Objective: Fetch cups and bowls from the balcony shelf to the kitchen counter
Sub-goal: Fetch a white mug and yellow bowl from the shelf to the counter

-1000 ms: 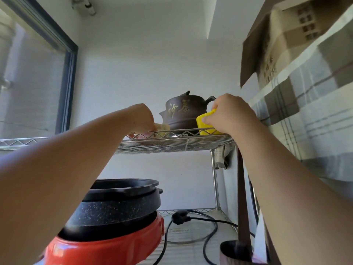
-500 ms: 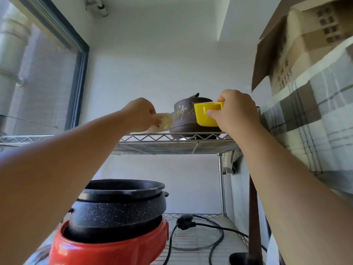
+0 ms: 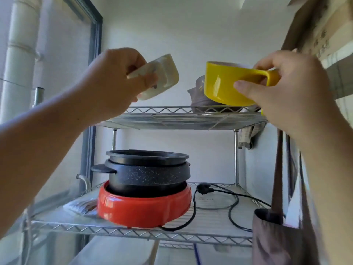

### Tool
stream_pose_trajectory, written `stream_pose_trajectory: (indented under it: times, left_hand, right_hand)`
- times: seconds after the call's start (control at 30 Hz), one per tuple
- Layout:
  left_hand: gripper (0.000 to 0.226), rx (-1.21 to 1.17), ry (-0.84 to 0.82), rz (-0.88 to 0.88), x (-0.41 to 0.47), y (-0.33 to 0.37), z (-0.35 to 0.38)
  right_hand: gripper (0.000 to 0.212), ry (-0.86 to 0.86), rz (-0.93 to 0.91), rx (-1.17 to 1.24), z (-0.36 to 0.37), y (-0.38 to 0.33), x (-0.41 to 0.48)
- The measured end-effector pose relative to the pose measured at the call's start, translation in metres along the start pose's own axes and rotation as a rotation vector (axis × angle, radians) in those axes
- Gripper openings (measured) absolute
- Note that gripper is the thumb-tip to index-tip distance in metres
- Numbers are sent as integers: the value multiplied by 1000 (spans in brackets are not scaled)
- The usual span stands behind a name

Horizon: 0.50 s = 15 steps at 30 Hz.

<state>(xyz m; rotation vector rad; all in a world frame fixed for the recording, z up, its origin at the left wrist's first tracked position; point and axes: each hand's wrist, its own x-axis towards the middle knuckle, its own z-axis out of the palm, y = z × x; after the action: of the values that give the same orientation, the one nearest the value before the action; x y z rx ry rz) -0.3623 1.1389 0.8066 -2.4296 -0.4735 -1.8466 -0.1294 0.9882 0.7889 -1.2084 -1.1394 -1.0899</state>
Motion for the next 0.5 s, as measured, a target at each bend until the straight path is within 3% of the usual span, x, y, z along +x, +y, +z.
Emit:
stream_pose_trajectory:
  times: [0.17,0.3,0.5]
  left_hand:
    - [24,-45,-143,-98,-105,-18,4]
    - [16,-10,-264,-184,-193,-30,23]
    - [14,-157,-500,-365,-313,-31,61]
  right_hand:
    - [36,-153,76,20,-17,-8,-97]
    - [35,-302,224,49,-28,-1,-188]
    - [27,-501,419,9,-58,-3,-314]
